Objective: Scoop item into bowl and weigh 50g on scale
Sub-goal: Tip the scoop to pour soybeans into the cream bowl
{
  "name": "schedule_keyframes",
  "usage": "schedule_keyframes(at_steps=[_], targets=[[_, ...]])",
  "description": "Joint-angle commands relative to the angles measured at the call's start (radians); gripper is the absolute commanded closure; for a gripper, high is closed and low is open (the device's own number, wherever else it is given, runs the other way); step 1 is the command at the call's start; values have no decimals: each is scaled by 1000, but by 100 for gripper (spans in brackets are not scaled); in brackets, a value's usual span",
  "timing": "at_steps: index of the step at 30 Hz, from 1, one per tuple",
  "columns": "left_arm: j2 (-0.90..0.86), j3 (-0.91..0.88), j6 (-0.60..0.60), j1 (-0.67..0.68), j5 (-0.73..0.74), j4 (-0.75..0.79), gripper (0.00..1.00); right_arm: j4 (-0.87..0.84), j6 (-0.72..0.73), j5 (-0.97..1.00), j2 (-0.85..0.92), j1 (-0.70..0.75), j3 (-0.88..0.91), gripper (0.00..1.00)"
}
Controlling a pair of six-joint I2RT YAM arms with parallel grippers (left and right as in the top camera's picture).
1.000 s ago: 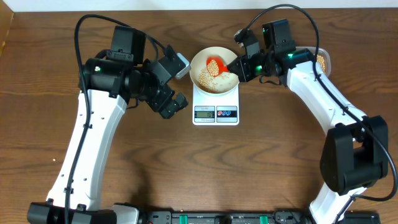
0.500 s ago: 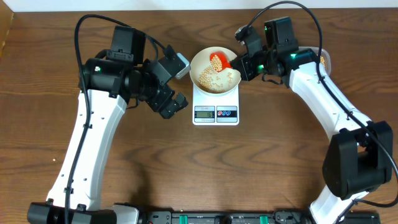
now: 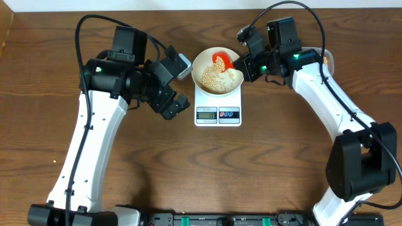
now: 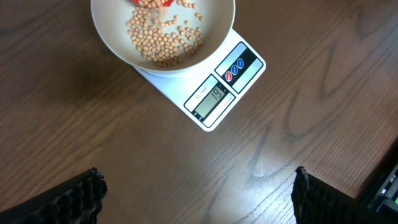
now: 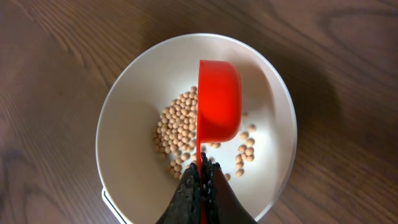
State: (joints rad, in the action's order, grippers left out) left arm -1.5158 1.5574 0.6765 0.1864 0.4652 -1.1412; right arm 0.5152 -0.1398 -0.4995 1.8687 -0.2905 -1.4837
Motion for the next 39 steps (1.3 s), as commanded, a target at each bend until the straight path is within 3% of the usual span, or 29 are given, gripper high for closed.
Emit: schedule_keyframes(at_steps=[1,27,39], targets=[[8,-4,-9,3,5,-1,2,1,-15,-1,-32,-6,-9,99],[8,-4,-9,3,5,-1,2,0,-16,-8,-32,-6,-9,99],[8,-4,-9,3,5,-1,2,2,-133,-7,-32,-16,-9,99]])
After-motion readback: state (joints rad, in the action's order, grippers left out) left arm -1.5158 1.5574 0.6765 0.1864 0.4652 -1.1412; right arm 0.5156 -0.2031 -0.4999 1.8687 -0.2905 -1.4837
